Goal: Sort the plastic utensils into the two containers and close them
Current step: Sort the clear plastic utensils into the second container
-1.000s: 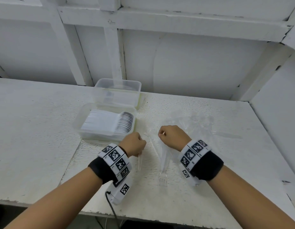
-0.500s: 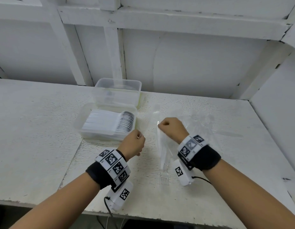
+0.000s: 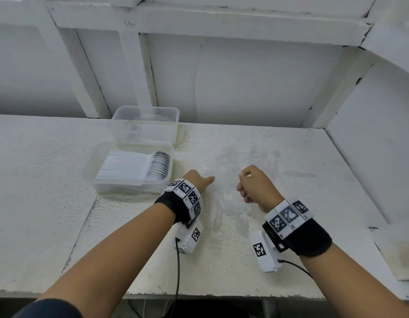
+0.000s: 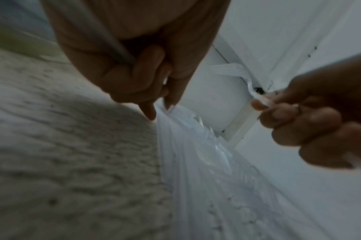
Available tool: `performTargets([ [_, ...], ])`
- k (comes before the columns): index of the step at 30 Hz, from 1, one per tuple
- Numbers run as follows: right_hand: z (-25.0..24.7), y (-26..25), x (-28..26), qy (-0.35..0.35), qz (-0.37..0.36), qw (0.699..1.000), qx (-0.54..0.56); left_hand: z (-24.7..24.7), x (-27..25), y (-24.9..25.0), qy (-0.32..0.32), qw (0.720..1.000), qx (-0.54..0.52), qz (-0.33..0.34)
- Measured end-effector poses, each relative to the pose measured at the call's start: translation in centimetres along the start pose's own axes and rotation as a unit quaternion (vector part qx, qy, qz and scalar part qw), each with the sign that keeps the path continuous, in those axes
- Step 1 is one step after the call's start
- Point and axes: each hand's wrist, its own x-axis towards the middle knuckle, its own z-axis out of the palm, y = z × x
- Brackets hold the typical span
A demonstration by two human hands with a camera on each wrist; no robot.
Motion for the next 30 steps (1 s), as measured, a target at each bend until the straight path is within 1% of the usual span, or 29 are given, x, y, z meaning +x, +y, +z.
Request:
performTargets([
  [3,0.1,0.4,-0.1,-0.018,-0.005,1.0,-0.014,0.0,0.3,-0.3,-0.012,1.0,-0.015,-0.015],
  [6,0.2,0.4,-0.1,-0.016,-0.01,1.0,-0.023,0.0,0.1,-1.0,-0.007,0.999,-0.046,0.004],
  [9,0.2,0.4,0.0,-0.017,-0.027,0.999,-0.035,-0.3,-0.6,-1.6,0.017,0.998,-0.061,0.031],
  [12,0.6,0.3,0.3,-0.028,-0.065,0.991,-0.115,-1.0,-1.8,-2.2,0.028,0.994,-0.098,0.048],
  [15,1.6,-0.3,0.7,-0.039,-0.106,0.969,-0.222,-1.6,-3.6,-2.8,0.013,0.982,-0.18,0.052],
  [17,2.8,-1.0,1.4,-0.045,-0.122,0.953,-0.273,-2.0,-4.6,-3.4,0.005,0.973,-0.227,0.048],
  [20,4.8,-2.1,2.7,-0.054,-0.113,0.927,-0.354,-2.3,-5.5,-4.2,0.004,0.968,-0.247,0.039],
  [23,6.2,-2.8,3.6,-0.04,-0.106,0.887,-0.447,-2.4,-5.9,-4.8,0.005,0.969,-0.245,0.036],
  [27,7.3,-2.8,4.4,-0.03,-0.114,0.858,-0.5,-2.5,-6.1,-5.4,0.012,0.966,-0.256,0.031],
  [29,7.6,-2.5,4.7,-0.032,-0.111,0.854,-0.507,-2.5,-6.2,-5.5,0.012,0.967,-0.254,0.03],
  [30,7.7,-2.4,4.7,-0.035,-0.109,0.857,-0.502,-2.5,-6.2,-5.6,0.011,0.967,-0.252,0.029],
])
